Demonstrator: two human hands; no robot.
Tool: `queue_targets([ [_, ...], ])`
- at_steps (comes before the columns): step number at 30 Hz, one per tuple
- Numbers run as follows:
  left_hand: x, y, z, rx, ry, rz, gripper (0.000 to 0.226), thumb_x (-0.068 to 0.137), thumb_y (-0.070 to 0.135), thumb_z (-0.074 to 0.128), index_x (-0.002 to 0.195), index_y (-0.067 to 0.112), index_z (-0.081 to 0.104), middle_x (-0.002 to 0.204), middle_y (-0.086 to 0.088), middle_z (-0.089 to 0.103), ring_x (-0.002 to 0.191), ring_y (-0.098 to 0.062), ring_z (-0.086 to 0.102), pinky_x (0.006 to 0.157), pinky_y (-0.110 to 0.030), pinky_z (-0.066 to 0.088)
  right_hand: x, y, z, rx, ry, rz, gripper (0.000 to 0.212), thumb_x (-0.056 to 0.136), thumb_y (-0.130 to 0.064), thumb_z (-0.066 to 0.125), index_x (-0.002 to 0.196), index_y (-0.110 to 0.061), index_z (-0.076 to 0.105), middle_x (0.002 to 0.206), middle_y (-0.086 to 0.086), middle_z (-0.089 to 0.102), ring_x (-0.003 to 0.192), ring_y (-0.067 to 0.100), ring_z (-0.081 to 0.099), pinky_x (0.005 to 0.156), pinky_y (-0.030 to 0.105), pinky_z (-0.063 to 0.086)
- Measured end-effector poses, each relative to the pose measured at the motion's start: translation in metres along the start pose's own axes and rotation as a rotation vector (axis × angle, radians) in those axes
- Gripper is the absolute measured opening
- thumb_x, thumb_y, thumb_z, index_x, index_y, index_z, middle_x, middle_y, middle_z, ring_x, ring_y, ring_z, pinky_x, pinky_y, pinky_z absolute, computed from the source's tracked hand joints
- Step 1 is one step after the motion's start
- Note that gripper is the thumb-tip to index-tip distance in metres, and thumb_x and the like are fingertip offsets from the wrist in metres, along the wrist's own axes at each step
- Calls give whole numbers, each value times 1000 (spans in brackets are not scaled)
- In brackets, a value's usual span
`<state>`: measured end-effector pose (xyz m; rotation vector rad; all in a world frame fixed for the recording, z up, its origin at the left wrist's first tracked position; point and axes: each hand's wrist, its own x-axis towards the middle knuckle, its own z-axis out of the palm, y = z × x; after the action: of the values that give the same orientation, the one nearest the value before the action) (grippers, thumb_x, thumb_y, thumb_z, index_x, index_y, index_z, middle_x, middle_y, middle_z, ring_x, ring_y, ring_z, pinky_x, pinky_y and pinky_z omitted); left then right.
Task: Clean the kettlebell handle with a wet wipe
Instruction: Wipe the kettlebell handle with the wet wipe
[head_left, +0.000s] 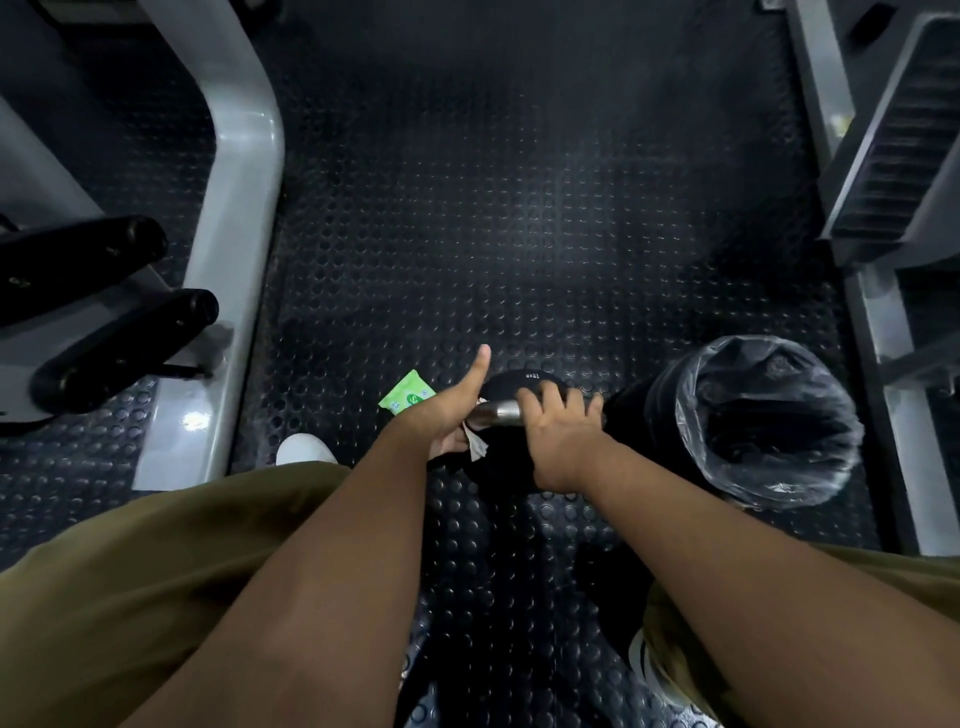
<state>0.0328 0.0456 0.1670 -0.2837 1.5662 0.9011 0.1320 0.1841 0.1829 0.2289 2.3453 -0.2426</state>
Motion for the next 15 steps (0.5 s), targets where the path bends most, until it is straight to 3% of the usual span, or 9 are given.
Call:
queue_targets([
  [2,-9,10,-7,-14,-72,-3,110,71,103,30,107,10,75,95,-3,79,92,-19,77,101,-36,56,0,0,0,-4,6,4,113,79,-32,79,158,-20,0,154,13,14,141,42,23,120,69,7],
  [5,-24,31,-18,117,-115,-42,129,68,105,26,130,0,66,110,-6,73,104,-22,70,97,-38,58,-1,-2,-2,-29,-24,30,117,78,-27,80,159,-20,-4,157,14,10,144,43,19,120,69,6],
  [8,-29,56,-12,284,-77,-67,151,48,113,29,157,9,41,137,-10,66,123,-30,65,108,-47,50,0,-5,-6,-54,-68,57,121,78,-28,81,160,-20,-8,160,15,5,146,44,16,120,69,6],
  [10,-27,66,-1,383,-54,-82,162,34,116,28,157,12,41,131,-8,66,115,-27,66,105,-41,49,2,-6,-8,-62,-84,68,122,79,-34,81,160,-22,-9,161,14,5,148,44,15,121,68,7],
  [11,-27,67,4,421,-44,-101,162,34,116,27,154,11,45,129,-8,65,111,-26,66,103,-39,48,2,-6,-9,-63,-92,71,123,78,-35,82,160,-22,-10,162,14,5,148,44,15,121,68,6],
  [13,-24,63,13,423,-12,-110,152,46,115,26,159,15,40,155,-13,49,134,-36,56,112,-45,42,2,-6,-8,-65,-93,69,125,77,-35,83,160,-21,-9,160,14,6,147,44,16,121,68,6],
  [15,-16,47,14,329,14,-62,134,60,110,27,164,25,28,168,-9,33,148,-37,40,113,-47,38,2,-4,-5,-66,-69,53,124,76,-31,84,160,-20,-8,158,15,9,145,43,18,120,69,7],
])
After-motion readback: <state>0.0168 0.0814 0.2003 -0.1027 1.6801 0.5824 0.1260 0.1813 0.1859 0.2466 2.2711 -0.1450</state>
